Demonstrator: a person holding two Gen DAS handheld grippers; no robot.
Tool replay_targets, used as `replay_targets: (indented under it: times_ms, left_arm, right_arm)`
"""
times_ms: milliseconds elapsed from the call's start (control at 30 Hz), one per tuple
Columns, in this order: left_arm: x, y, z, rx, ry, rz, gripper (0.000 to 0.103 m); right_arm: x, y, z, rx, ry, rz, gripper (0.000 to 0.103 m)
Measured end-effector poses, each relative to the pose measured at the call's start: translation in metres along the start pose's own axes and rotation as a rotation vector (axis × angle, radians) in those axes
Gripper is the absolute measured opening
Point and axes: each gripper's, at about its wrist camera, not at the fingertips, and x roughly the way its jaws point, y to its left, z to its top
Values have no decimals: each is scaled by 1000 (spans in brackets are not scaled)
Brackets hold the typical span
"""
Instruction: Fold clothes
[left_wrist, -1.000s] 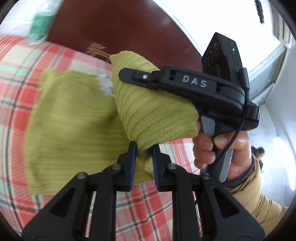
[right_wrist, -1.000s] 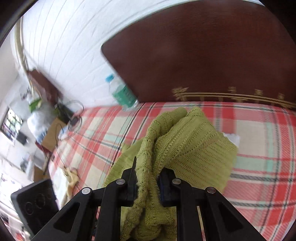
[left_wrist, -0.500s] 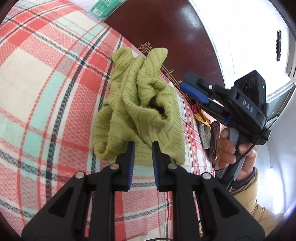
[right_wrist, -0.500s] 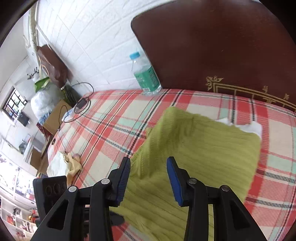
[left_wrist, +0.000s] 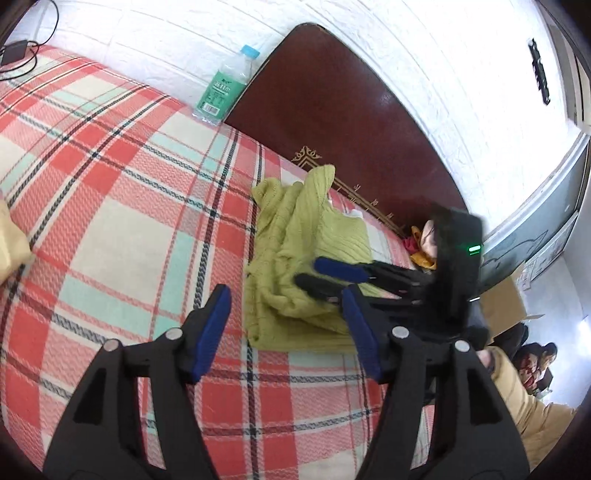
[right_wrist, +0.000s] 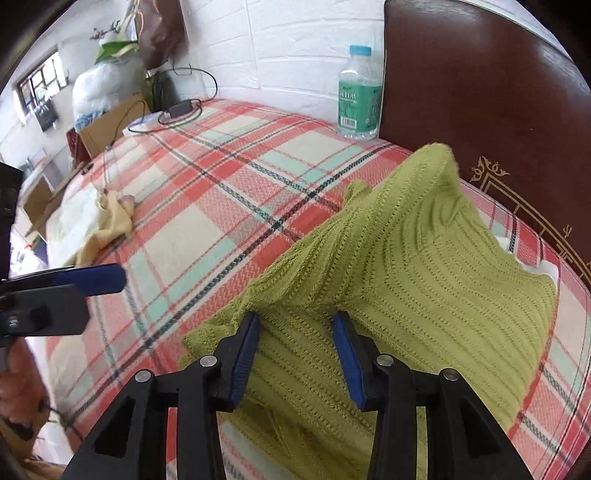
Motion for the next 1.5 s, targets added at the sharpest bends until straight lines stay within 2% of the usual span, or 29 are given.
replay_targets:
  times_ms: [67, 133, 167, 300, 400, 500, 700, 867, 933, 967, 1000, 1033, 1067, 1100, 1233, 1333, 1500]
  left_arm:
    - [12, -3, 4, 18, 33, 9, 64]
    - [22, -4, 4, 23, 68, 10, 69]
    - [27, -4, 4, 21, 86, 11, 80]
    - [48, -3, 3, -5, 156, -1, 82]
    - [58, -3, -3, -22, 204, -1, 82]
    - [65, -5, -10, -34, 249, -18, 82]
    - [67, -5, -12, -59, 283, -38, 83]
    - [70, -7, -12, -46, 290, -33, 82]
    - [73, -9, -12, -44, 292, -27, 72]
    - [75, -9, -11, -46, 299, -23, 58]
    - [77, -8, -11, -53, 308, -20, 45]
    - [78, -8, -10, -62, 314, -20, 42]
    - [79, -7, -10, -75, 316, -26, 38]
    - [79, -5, -9, -87, 318, -31, 34]
    - [69, 0, -6, -148, 316, -101, 28]
    - [53, -1, -4, -161, 309, -158, 27]
    - [8, -2, 4, -161, 263, -206, 27]
  right_arm:
    - [-20, -13, -3, 46, -45, 43, 51]
    - [-41, -35, -12, 107, -92, 33, 69]
    - [-52, -47, -16, 138, -116, 27, 72]
    - [-67, -117, -41, 375, -140, 39, 80]
    - [-67, -158, -59, 520, -130, 42, 82]
    - [-54, -177, -66, 572, -131, 87, 82]
    - [-25, -192, -61, 630, -140, 190, 82]
    - [-10, -192, -51, 610, -175, 225, 83]
    - [-7, -192, -49, 620, -169, 236, 83]
    - [-6, -192, -48, 625, -165, 241, 83]
    - [-5, -192, -47, 629, -161, 247, 75]
    - [-4, -192, -46, 634, -157, 252, 46]
    - [-3, -191, -46, 639, -152, 258, 32]
    - [-1, -191, -45, 644, -148, 263, 24]
    - [0, -192, -43, 673, -145, 295, 17]
    - [-12, -188, -41, 696, -171, 347, 16]
    - [-41, -160, -24, 671, -220, 416, 15]
